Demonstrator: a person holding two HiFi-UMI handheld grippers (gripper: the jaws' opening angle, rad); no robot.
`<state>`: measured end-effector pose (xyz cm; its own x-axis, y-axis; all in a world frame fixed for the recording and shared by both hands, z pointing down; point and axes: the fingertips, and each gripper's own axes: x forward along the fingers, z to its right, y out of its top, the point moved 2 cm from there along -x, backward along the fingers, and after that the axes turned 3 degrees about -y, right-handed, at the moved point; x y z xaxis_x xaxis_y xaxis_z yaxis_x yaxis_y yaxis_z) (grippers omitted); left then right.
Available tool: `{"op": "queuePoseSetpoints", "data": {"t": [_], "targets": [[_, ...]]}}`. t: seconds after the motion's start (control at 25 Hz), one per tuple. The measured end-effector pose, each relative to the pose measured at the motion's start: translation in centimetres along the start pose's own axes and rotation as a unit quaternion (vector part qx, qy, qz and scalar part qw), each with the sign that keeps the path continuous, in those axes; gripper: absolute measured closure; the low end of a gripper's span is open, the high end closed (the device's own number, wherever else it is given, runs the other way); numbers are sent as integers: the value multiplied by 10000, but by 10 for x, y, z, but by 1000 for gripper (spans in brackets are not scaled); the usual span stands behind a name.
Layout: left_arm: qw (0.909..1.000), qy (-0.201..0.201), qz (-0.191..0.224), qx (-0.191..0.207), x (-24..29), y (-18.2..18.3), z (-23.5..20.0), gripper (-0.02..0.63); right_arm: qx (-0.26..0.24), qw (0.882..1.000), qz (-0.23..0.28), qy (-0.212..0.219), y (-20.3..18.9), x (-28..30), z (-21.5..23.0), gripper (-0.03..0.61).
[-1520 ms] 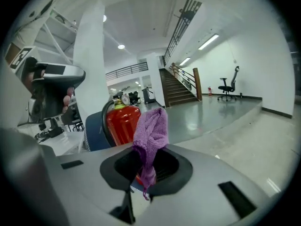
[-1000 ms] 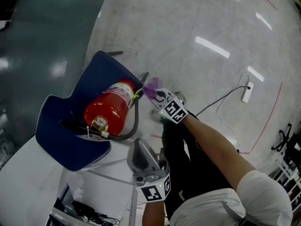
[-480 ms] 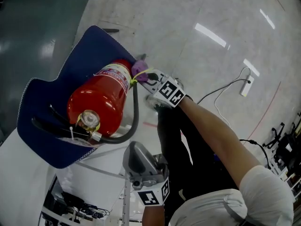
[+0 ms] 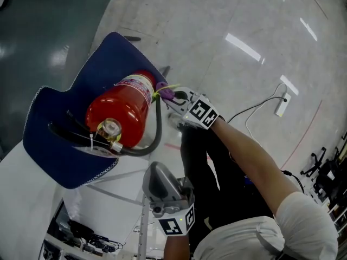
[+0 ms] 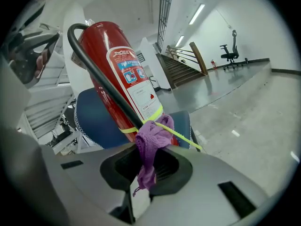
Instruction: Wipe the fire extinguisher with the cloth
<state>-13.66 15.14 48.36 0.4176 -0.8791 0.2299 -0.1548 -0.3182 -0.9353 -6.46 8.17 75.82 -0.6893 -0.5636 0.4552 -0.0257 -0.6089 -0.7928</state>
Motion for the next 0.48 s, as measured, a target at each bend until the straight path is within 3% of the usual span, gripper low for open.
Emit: {"op": "queuePoseSetpoints", "data": {"t": [0.24, 0.48], "targets": [[9999, 33, 53, -86, -3, 2, 0, 609, 716, 9971, 234, 90, 2, -11, -10, 528], [9998, 58, 109, -166, -8, 5, 1, 609, 1737, 9817, 696, 345, 17, -24, -27, 528]]}}
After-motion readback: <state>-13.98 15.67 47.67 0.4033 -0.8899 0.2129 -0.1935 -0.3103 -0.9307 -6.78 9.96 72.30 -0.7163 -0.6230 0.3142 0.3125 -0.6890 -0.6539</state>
